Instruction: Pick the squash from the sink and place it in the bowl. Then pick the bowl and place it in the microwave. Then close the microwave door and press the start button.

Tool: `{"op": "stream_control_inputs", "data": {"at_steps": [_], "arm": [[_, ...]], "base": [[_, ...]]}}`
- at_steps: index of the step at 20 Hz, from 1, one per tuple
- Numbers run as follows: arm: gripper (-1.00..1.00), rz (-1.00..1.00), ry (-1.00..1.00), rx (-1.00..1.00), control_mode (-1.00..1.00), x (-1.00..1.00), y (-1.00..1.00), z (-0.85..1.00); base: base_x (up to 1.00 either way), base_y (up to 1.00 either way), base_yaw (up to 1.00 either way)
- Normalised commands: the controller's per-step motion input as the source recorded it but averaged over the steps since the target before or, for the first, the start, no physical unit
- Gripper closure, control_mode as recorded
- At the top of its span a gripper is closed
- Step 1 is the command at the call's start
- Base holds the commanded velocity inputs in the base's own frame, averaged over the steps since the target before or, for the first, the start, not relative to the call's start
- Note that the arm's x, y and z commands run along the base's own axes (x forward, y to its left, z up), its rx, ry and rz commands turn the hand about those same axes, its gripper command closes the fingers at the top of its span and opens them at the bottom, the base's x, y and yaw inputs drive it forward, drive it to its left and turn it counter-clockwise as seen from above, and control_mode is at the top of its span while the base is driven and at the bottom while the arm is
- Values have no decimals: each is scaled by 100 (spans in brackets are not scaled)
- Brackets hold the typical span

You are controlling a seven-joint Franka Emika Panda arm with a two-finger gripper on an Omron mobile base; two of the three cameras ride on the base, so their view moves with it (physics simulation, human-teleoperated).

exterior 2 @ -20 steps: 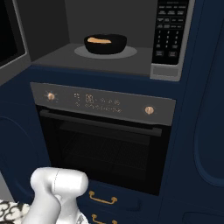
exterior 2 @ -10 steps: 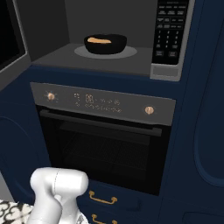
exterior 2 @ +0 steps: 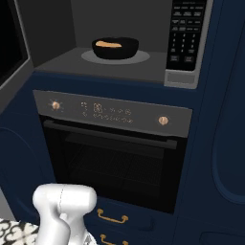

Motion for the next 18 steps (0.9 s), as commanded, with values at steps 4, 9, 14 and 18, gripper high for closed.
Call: {"op": "stream_control_inputs", "data": {"at_steps": [4,9,14,18], "arm": [[-100,11,0,23,-100,-26,-63,29],[-100,9,6,21,-100,5,-49,34],[-100,10,11,20,-100,43,-32,27],[-100,9,8,20,-100,65,-21,21]], "base": [[0,0,0],[0,0,0],[0,0,0],[0,0,0]]}}
